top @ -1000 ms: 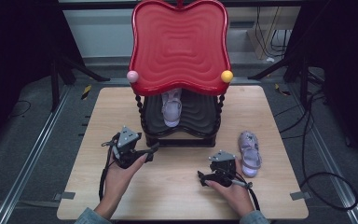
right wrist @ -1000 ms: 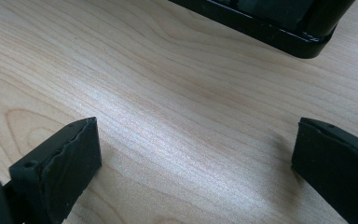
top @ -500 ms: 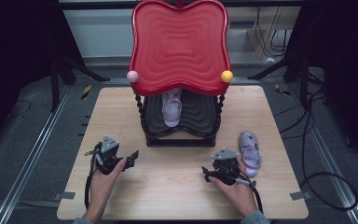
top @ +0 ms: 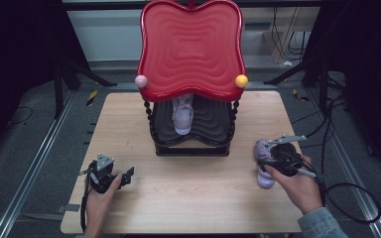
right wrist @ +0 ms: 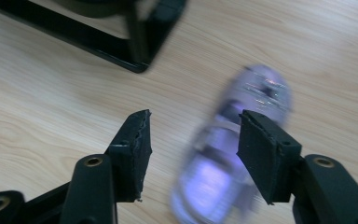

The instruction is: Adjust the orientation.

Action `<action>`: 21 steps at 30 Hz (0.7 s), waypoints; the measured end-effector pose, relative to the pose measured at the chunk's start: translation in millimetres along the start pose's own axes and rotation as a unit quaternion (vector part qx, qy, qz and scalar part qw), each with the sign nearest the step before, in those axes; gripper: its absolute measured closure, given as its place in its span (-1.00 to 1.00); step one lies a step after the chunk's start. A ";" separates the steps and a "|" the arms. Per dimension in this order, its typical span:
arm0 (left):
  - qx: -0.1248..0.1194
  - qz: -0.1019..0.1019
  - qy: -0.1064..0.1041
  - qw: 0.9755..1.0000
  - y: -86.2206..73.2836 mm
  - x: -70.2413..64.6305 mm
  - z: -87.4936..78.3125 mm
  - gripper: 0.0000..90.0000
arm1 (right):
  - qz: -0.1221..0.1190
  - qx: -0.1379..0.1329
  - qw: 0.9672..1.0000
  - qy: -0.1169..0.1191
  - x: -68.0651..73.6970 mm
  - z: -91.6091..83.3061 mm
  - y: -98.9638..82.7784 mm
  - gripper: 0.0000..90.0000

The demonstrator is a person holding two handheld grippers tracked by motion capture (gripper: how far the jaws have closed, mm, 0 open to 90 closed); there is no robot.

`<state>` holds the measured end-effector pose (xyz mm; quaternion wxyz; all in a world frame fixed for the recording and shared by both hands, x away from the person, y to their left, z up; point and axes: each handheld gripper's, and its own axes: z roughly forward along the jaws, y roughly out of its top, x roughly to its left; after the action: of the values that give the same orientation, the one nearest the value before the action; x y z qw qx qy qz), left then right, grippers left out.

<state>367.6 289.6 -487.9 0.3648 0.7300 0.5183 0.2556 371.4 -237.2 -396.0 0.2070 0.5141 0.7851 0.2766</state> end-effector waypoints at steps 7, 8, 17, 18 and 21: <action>0.004 0.000 0.009 1.000 -4.4 4.1 -2.5 -0.71 | 0.025 0.037 0.999 -0.010 -28.5 2.0 -6.9 0.07; 0.004 -0.002 0.010 1.000 -4.7 4.6 -2.9 -0.71 | 0.031 0.043 0.999 -0.011 -32.1 4.7 -9.4 0.08; 0.008 0.003 0.011 1.000 -6.5 5.1 -2.4 -0.71 | 0.058 0.099 0.993 0.002 -41.4 35.5 -26.7 0.16; 0.008 0.003 0.011 1.000 -6.5 5.1 -2.4 -0.71 | 0.058 0.099 0.993 0.002 -41.4 35.5 -26.7 0.16; 0.010 0.003 0.010 1.000 -6.8 4.4 -1.6 -0.70 | 0.061 0.111 0.992 0.006 -43.0 42.3 -28.6 0.23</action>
<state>363.9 295.5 -492.4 0.3514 0.7327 0.5221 0.2592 394.0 -276.6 -444.9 0.1272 0.5790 0.7794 0.2029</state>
